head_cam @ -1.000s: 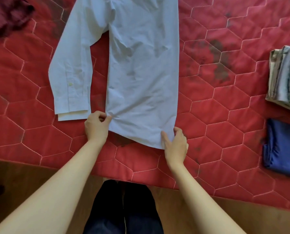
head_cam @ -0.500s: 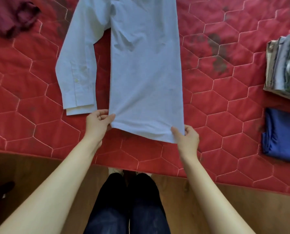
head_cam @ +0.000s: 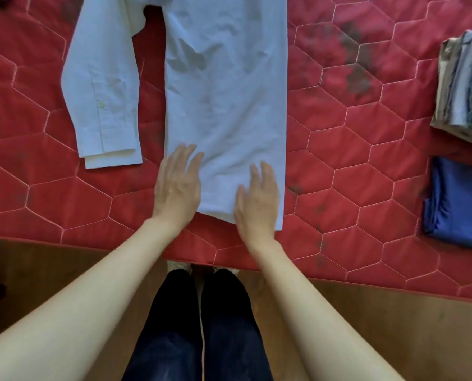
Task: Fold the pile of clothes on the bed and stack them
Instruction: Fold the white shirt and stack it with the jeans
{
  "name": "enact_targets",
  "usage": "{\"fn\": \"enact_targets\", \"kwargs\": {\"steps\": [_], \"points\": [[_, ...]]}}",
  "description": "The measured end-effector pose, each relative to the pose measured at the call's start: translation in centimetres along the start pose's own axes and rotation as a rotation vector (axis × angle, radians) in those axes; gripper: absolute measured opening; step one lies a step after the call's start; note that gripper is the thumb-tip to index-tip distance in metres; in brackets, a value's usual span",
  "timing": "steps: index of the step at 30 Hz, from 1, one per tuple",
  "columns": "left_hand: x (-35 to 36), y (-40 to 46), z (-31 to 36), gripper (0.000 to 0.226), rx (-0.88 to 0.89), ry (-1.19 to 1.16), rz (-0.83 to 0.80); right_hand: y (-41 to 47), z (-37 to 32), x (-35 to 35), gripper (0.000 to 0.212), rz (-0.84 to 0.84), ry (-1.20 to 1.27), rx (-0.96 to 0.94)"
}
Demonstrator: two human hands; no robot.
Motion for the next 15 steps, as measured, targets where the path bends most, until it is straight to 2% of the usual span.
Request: {"fn": "enact_targets", "kwargs": {"steps": [3, 6, 11, 15], "points": [[2.3, 3.4, 0.6, 0.049, 0.150, 0.133, -0.155, 4.0, -2.6, 3.5, 0.048, 0.007, -0.107, -0.183], [4.7, 4.1, -1.5, 0.061, 0.173, 0.258, -0.281, 5.0, -0.2, 5.5, 0.052, -0.090, -0.262, -0.181], [5.8, -0.6, -5.1, 0.063, 0.046, 0.302, -0.222, -1.0, 8.6, 2.8, 0.055, -0.054, -0.401, -0.061], [4.3, -1.1, -3.6, 0.062, 0.000, 0.321, -0.219, -0.9, 8.9, 0.5, 0.053, -0.067, -0.385, -0.069]]}}
Point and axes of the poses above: each hand's wrist, its own y-axis towards the middle knuckle, its own x-axis out of the palm, z = x × y, the point moved 1 cm from there along y, towards the middle knuckle, and after that the axes turned 2 degrees about z, right-handed, at the moved point
